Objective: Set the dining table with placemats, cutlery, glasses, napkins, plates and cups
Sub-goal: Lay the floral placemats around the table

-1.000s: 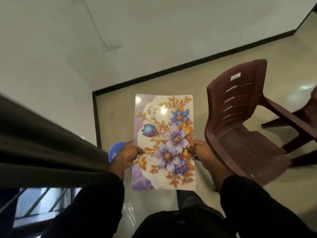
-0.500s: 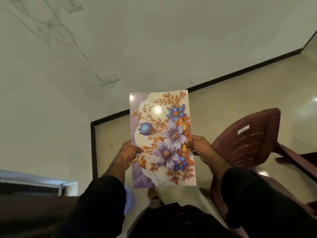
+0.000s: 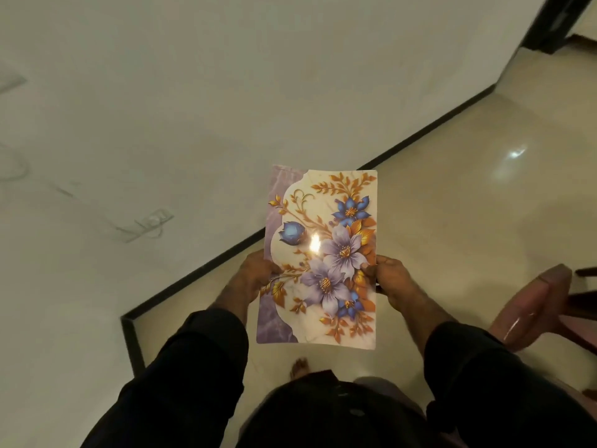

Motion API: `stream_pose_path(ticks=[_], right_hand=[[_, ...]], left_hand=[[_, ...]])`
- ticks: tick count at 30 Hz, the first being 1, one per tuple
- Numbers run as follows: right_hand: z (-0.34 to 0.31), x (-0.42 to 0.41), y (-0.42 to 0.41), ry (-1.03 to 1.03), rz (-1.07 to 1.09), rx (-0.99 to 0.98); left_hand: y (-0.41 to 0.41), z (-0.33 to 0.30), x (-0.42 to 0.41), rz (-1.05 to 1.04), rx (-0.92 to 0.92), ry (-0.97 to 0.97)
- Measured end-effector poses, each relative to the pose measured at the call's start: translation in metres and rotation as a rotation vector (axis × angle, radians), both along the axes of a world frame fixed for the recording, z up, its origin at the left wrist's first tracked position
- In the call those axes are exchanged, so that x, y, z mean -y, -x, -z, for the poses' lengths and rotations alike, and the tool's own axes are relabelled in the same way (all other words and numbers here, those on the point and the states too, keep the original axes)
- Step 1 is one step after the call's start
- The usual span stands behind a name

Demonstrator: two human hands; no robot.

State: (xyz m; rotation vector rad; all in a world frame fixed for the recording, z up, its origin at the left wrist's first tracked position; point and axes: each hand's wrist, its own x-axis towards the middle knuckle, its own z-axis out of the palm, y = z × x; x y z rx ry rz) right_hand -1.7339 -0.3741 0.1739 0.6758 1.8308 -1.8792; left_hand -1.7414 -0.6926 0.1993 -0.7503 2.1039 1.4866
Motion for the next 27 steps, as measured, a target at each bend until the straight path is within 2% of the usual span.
stream_pose_path(ticks=[4, 10, 16, 22, 27], right_hand=[[-0.005, -0.010, 0.043, 0.032, 0.109, 0.017], [0.013, -0.067, 0.120, 0.012, 0.309, 0.048], [0.033, -0.150, 0.219, 0.056, 0.457, 0.078], [0.000, -0.248, 0.320, 0.054, 0.541, 0.052], [-0.015, -0.331, 0.380, 0.034, 0.645, 0.007]], left_hand=[[0.087, -0.005, -0.012, 0.093, 0.017, -0.010], [0.219, 0.012, -0.088, 0.284, 0.057, -0.044], [0.358, 0.021, -0.193, 0.326, 0.129, -0.096], [0.486, -0.006, -0.308, 0.359, 0.088, -0.159], [0.570, -0.019, -0.406, 0.506, 0.069, -0.168]])
